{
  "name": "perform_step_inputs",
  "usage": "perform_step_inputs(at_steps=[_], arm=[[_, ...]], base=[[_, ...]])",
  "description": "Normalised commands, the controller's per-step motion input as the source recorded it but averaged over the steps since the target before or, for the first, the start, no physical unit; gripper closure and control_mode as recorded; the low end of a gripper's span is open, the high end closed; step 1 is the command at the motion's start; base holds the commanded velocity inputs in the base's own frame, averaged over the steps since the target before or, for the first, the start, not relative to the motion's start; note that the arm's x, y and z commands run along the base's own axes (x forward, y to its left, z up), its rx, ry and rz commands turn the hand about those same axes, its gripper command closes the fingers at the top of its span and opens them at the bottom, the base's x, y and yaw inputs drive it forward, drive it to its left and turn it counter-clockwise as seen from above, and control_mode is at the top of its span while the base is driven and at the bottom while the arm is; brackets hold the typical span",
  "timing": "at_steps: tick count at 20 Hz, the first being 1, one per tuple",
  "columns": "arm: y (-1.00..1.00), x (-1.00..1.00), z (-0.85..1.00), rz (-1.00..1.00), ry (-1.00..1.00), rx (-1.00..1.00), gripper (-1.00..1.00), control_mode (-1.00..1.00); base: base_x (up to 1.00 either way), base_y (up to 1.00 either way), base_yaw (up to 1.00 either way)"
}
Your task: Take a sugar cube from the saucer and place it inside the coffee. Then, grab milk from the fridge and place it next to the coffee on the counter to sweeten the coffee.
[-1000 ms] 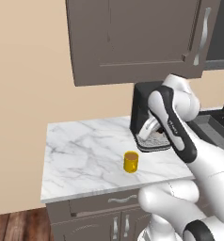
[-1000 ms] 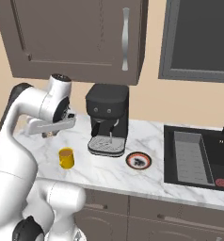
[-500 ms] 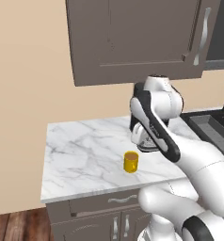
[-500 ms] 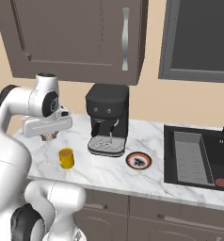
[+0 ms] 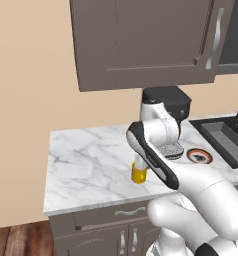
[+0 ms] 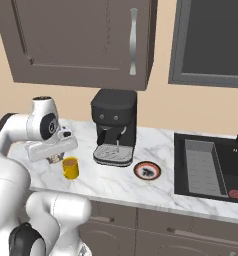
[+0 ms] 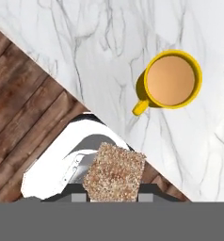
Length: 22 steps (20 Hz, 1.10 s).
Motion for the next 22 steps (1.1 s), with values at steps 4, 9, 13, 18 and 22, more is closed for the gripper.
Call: perform_step_inputs(at_steps=[4, 9, 13, 18, 22], arm=[[0.0, 0.18, -0.27, -0.05, -0.04, -0.04, 1.0, -1.0], [0.0, 0.25, -0.05, -0.06, -0.04, -0.01, 1.0, -1.0], [0.0, 0.29, -0.09, -0.06, -0.02, -0.01, 1.0, -1.0], [0.0, 0.29, -0.16, -0.05, 0.0, -0.03, 1.0, -1.0], [0.0, 0.25, -0.26, -0.05, 0.0, -0.02, 1.0, -1.0]], base=[[0.0, 0.0, 0.0], [0.0, 0.0, 0.0], [0.0, 0.0, 0.0], [0.0, 0.0, 0.0], [0.0, 0.0, 0.0]])
